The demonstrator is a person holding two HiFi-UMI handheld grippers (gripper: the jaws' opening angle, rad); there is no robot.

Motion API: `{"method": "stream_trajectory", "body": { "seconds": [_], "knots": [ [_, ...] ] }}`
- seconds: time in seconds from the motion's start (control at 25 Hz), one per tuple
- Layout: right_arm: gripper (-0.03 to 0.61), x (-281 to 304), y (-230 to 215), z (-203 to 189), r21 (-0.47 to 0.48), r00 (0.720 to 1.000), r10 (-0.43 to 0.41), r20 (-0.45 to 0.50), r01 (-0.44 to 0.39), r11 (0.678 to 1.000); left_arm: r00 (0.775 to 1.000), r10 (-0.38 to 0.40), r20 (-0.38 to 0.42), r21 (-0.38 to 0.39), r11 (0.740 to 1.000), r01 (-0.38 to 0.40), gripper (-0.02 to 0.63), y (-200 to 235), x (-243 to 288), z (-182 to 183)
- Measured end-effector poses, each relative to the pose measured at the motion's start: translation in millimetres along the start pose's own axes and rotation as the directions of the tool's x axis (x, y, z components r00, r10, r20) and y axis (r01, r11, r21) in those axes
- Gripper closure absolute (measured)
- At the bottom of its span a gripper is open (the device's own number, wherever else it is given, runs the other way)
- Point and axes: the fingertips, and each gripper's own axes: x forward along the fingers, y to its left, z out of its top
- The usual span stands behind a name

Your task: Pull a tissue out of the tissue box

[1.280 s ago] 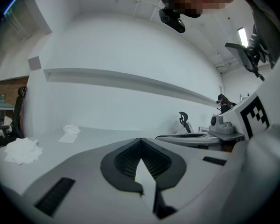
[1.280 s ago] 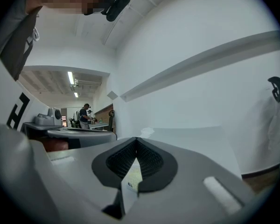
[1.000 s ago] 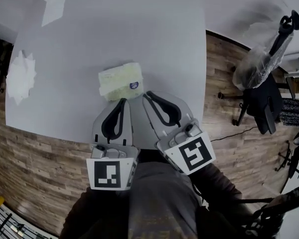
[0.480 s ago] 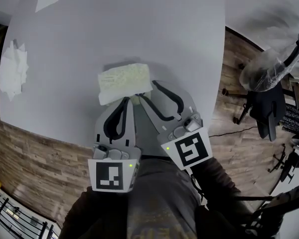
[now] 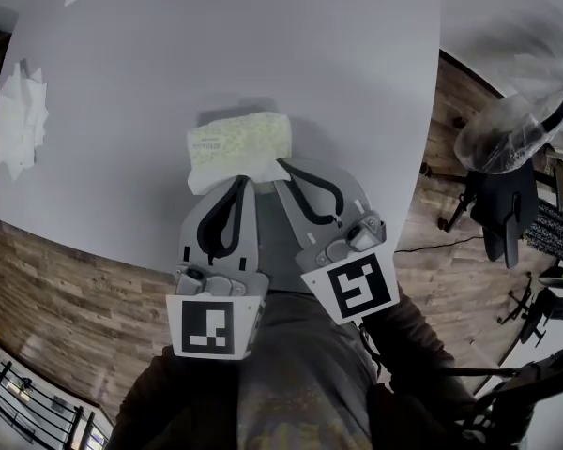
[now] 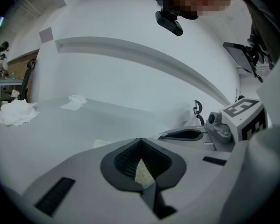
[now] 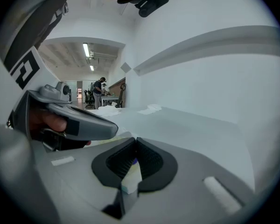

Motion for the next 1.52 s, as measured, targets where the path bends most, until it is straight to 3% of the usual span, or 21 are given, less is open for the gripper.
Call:
{"method": "stream_trajectory", "body": {
  "seconds": [0.16, 0.32, 0.68, 1.08, 1.28, 1.52],
  "knots": [
    [0.575, -12.8, 1.5, 34.1, 0.028, 0.998, 0.004, 0.060, -0.005, 1.000, 0.999, 0.003, 0.045, 0.021, 1.000, -0.004, 0.615, -6.8, -9.2, 26.9],
    [0.575, -37.3, 2.8, 89.2, 0.053, 0.991, 0.017, 0.135, -0.025, 0.998, 0.989, 0.026, 0.143, 0.041, 0.999, -0.032, 0.615, -18.3, -29.6, 81.1],
    [0.575, -94.7, 15.1, 207.3, -0.018, 0.951, 0.009, 0.308, -0.004, 1.000, 0.924, 0.011, 0.381, 0.138, 0.988, -0.069, 0.615, -54.4, -96.9, 190.6],
    [0.575, -137.7, 62.5, 230.2, -0.042, 0.924, 0.015, 0.382, 0.001, 0.999, 0.897, 0.025, 0.441, 0.177, 0.978, -0.114, 0.615, -72.6, -163.9, 199.0],
    [0.575, -151.8, 68.0, 240.6, -0.045, 0.912, 0.014, 0.409, 0.005, 0.999, 0.884, 0.020, 0.467, 0.191, 0.974, -0.123, 0.615, -81.8, -176.4, 206.3],
    [0.577, -159.2, 68.6, 237.4, -0.030, 0.911, -0.006, 0.413, 0.020, 0.999, 0.884, -0.005, 0.467, 0.210, 0.972, -0.106, 0.615, -89.0, -176.7, 205.8]
  ]
}}
